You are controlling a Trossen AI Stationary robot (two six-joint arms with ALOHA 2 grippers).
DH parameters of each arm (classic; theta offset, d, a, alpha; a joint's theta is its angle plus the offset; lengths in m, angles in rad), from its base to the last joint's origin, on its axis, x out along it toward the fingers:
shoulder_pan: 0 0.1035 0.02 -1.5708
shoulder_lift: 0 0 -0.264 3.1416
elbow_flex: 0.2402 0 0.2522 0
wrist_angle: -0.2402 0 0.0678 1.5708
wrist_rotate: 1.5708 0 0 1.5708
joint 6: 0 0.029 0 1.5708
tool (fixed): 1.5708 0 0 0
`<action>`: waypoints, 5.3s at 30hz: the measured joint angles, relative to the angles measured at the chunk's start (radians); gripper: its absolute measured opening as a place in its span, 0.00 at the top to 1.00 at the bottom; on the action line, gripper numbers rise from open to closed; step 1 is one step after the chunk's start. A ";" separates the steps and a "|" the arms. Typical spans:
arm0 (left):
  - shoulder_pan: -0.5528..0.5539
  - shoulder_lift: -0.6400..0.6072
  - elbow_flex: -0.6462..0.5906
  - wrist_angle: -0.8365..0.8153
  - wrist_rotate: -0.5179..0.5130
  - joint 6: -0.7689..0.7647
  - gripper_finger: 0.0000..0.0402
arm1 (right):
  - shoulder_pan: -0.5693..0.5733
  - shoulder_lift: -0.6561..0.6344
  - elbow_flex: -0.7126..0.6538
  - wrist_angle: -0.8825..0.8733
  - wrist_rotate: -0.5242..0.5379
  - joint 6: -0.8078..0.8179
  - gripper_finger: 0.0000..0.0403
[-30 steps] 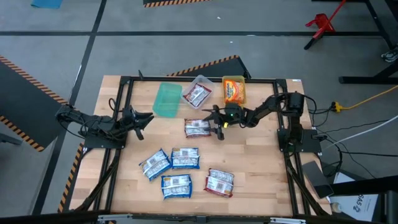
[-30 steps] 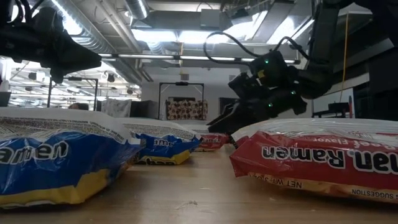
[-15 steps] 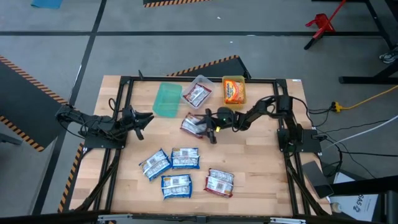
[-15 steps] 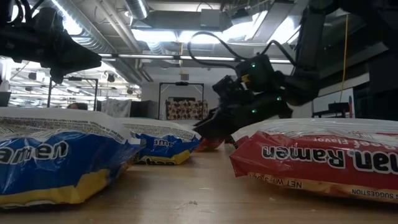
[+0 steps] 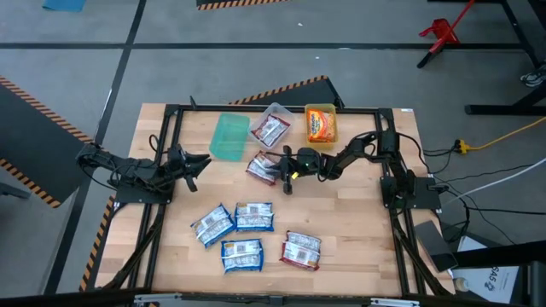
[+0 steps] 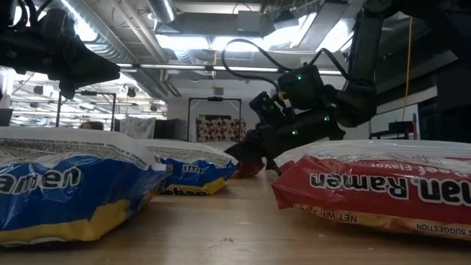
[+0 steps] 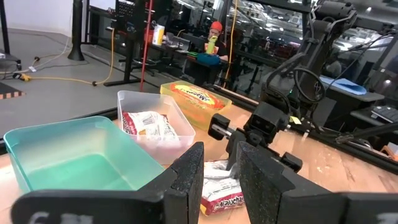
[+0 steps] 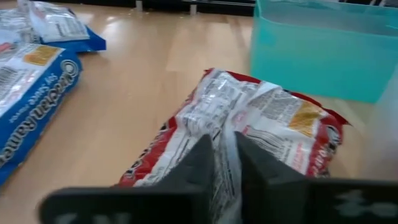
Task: Sort Maruchan noodles
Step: Put the top red noodle pack into the transparent bin
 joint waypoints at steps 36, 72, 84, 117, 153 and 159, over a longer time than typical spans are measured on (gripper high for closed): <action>0.000 0.000 0.000 0.000 0.010 -0.016 0.78 | -0.021 -0.289 -0.010 -0.086 -0.073 0.120 0.99; 0.000 0.000 0.000 0.000 0.027 0.017 0.78 | 0.005 -0.044 0.336 -0.582 -0.177 -0.112 0.48; 0.000 0.000 0.000 0.000 0.030 0.002 0.78 | 0.005 -0.045 0.288 -0.535 -0.096 -0.110 0.95; 0.000 0.001 0.000 0.001 0.035 0.010 0.78 | -0.017 -0.290 0.282 -0.557 -0.102 -0.034 1.00; 0.000 0.001 0.000 0.001 0.064 0.009 0.78 | 0.060 -0.136 0.284 -0.615 0.158 0.101 0.32; 0.000 0.001 0.000 0.001 0.064 0.010 0.78 | 0.060 -0.106 0.290 -0.606 0.190 0.161 0.34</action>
